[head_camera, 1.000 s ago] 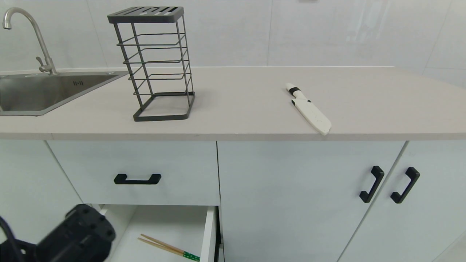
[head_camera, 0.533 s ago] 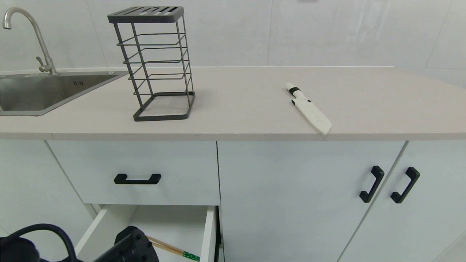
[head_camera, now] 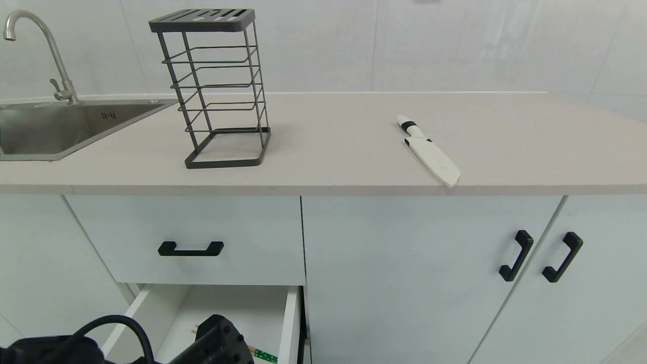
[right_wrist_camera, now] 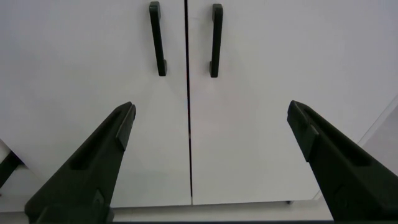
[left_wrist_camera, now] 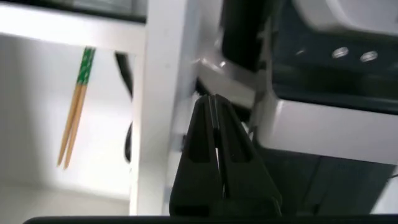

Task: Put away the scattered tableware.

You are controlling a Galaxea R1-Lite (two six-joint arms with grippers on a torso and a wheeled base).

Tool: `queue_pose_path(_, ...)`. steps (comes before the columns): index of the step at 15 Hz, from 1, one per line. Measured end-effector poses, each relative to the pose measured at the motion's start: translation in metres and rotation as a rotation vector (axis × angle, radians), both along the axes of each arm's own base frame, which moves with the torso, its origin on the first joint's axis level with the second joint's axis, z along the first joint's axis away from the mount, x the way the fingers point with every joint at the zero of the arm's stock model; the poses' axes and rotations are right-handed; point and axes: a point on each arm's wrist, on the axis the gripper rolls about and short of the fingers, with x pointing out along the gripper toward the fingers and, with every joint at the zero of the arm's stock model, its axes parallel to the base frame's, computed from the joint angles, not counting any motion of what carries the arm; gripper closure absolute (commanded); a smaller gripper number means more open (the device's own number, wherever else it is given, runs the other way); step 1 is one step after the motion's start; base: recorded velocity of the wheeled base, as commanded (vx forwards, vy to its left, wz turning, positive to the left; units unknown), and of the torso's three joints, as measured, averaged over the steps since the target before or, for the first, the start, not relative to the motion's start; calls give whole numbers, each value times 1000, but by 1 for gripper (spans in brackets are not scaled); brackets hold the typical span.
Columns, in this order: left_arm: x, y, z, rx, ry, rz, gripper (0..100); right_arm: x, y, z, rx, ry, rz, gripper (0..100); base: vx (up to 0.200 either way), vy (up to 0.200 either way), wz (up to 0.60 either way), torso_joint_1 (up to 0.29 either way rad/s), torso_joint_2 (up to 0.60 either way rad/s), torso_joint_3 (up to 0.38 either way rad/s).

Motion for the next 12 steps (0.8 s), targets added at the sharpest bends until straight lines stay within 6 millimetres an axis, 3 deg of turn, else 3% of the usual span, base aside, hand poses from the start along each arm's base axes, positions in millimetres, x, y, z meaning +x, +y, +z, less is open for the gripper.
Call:
queue_pose_path(3,6,0,-4,54,-158,78,100,0,0,0,0,0,0,0,0,0,0,0,0,0)
queue_pose_path(7,33,-14,6,-32,-494,217,100,0,0,0,1,-1,0,0,0,0,0,0,0,0)
queue_pose_path(12,5,-3,-14,0,-417,220,100,0,0,0,1,0,0,0,0,0,0,0,0,0)
